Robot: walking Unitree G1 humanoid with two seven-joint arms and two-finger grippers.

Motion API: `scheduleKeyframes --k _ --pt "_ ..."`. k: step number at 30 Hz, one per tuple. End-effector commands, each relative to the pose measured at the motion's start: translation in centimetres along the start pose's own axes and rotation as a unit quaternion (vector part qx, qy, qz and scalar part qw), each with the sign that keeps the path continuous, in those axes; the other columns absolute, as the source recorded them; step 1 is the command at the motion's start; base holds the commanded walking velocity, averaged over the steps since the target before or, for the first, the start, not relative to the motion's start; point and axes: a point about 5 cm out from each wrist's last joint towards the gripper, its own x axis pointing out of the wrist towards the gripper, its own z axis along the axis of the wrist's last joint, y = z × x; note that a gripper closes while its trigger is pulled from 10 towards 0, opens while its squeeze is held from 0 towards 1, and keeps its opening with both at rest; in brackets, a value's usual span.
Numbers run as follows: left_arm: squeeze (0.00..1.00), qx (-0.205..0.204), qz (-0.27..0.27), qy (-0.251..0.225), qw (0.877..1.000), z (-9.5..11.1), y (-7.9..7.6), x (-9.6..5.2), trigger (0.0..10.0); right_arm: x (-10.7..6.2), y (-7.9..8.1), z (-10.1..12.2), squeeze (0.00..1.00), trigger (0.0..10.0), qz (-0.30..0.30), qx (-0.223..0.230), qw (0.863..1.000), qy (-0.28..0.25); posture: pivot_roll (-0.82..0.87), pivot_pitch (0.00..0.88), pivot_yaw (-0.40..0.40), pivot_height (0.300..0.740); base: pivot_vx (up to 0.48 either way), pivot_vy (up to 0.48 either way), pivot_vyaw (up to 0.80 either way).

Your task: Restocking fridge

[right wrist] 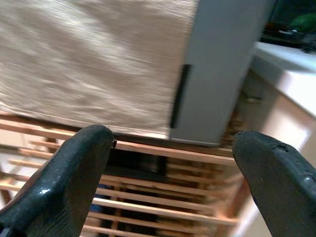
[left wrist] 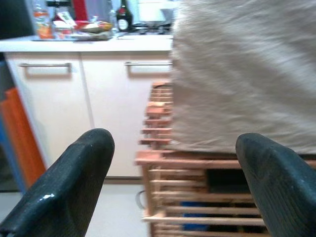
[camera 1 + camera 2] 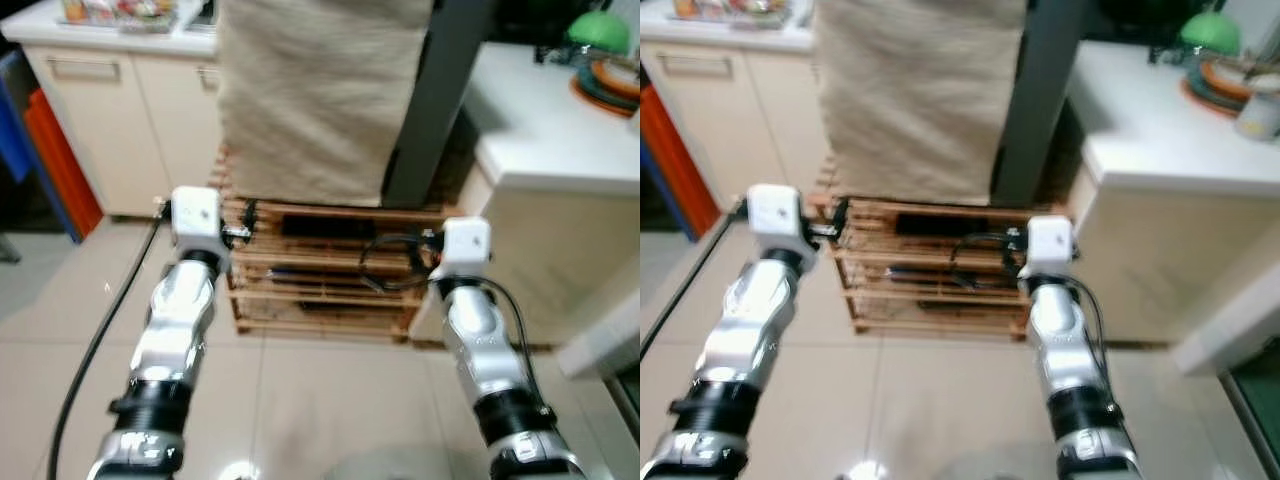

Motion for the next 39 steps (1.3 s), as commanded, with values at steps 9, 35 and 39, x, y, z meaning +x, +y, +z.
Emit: scheduleKeyframes --k 9,35,39 --pt "0.00 0.026 -0.017 0.003 1.000 -0.1 -1.4 0.6 10.0 -0.4 -0.4 -0.8 0.00 10.0 -0.007 -0.007 1.000 0.014 -0.05 0.000 -0.005 0.740 0.000 0.427 -0.09" --pt "0.00 0.005 -0.020 0.000 1.000 -0.1 -2.2 0.5 10.0 -0.8 2.7 0.8 0.00 10.0 0.081 -0.014 0.996 -0.034 -0.07 0.000 -0.012 0.740 0.338 0.035 -0.06" --pt "0.00 -0.001 -0.024 -0.007 1.000 0.1 -2.1 0.4 10.0 -0.7 2.2 0.8 0.00 10.0 0.064 -0.006 0.997 -0.030 -0.06 0.000 -0.015 0.740 0.248 0.315 0.00"
